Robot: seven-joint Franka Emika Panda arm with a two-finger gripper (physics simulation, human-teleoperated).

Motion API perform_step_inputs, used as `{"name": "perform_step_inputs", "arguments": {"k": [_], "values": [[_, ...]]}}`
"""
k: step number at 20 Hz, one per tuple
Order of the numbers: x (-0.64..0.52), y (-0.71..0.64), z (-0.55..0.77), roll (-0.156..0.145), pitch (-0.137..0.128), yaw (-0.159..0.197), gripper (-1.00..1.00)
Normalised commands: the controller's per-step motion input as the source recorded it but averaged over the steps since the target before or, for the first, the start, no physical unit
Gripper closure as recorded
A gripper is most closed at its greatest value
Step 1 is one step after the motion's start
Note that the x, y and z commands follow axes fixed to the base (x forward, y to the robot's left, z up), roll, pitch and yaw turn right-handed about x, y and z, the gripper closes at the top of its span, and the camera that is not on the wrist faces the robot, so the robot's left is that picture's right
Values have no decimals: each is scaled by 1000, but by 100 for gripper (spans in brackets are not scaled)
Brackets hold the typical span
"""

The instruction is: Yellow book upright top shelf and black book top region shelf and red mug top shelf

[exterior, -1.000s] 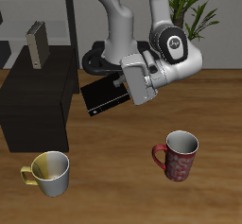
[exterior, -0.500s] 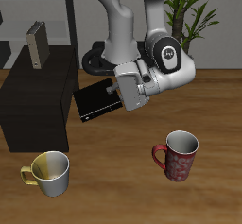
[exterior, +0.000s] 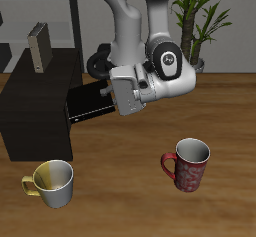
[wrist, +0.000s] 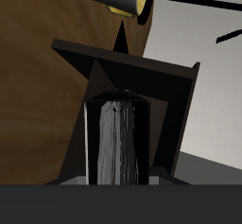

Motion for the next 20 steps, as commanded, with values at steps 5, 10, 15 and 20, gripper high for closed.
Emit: {"name": "perform_step_inputs", "arguments": {"k": [5,10,15,20], "values": [[76,-249,-14,-48,7,-8,100],[140,-182,-215,-3,72,15,100],[99,-178,-269,-17,72,23,100],[21,-330,-83,-64,40,-17,100]]}}
